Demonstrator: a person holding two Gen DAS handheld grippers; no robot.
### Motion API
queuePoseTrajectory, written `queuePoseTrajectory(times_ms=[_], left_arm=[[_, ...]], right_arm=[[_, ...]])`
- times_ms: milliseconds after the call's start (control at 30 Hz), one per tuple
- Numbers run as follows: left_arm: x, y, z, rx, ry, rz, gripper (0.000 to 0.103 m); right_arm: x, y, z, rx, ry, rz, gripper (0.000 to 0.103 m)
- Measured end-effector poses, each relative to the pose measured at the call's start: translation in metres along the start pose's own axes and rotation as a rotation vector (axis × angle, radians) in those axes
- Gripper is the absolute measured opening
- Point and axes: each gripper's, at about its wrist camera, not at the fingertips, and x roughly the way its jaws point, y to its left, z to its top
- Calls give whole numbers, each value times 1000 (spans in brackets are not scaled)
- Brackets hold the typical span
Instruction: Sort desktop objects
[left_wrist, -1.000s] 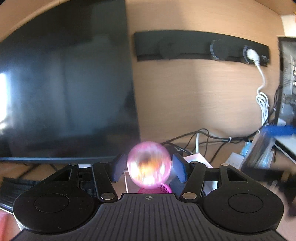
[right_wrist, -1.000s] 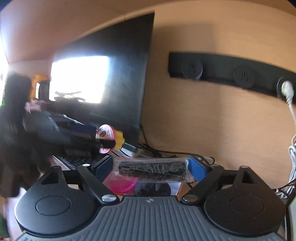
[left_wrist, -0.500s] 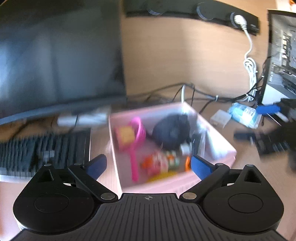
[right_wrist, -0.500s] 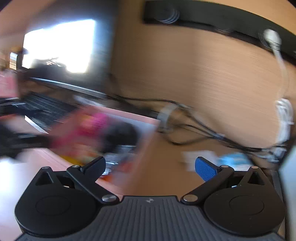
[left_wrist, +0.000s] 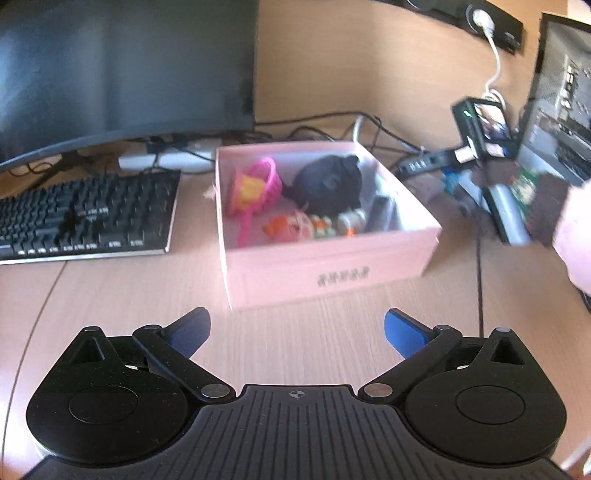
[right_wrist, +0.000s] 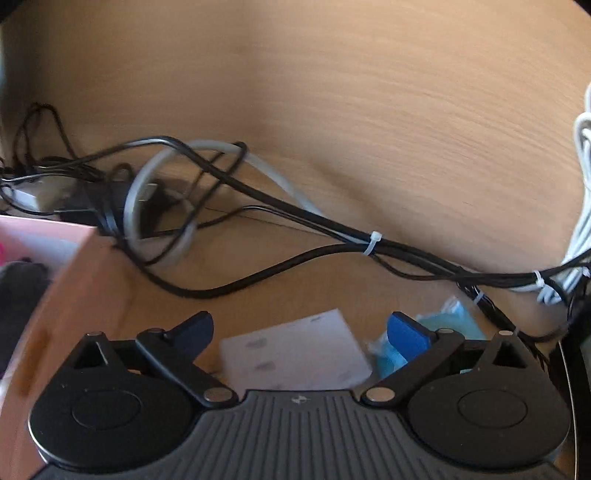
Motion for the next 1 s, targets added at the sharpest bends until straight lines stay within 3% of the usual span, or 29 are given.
queuePoseTrajectory(times_ms=[100, 233, 300, 433, 567, 667, 733, 833, 967, 1000], left_arm=[[0, -2, -9, -10, 22, 17, 103], [0, -6, -14, -27, 32, 24, 103], [1, -14, -17, -15, 36, 22, 103], [0, -35, -20, 10, 36, -9, 103], [0, -60, -27, 57, 48, -42, 103], [5, -76, -34, 87, 81, -57, 103], [7, -86, -39, 124, 96, -58, 103], [5, -93, -43, 147, 102, -57, 103], [4, -89, -43, 130, 108, -21, 103], [2, -87, -43, 122, 108, -13, 103]], right_arm=[[12, -13, 1, 44, 52, 45, 100], [-3, -6, -12, 2, 66, 98, 80], [-16, -1, -24, -28, 63, 122, 78], [-56, 2, -57, -9, 44, 182, 78], [-116, 2, -91, 48, 19, 296, 78], [-147, 13, -108, -20, 47, 405, 78], [-160, 14, -108, -61, 21, 444, 90], [-169, -1, -94, -63, -84, 338, 93], [-124, -30, -70, 10, -121, -51, 101], [-112, -37, -64, 23, -118, -99, 101]])
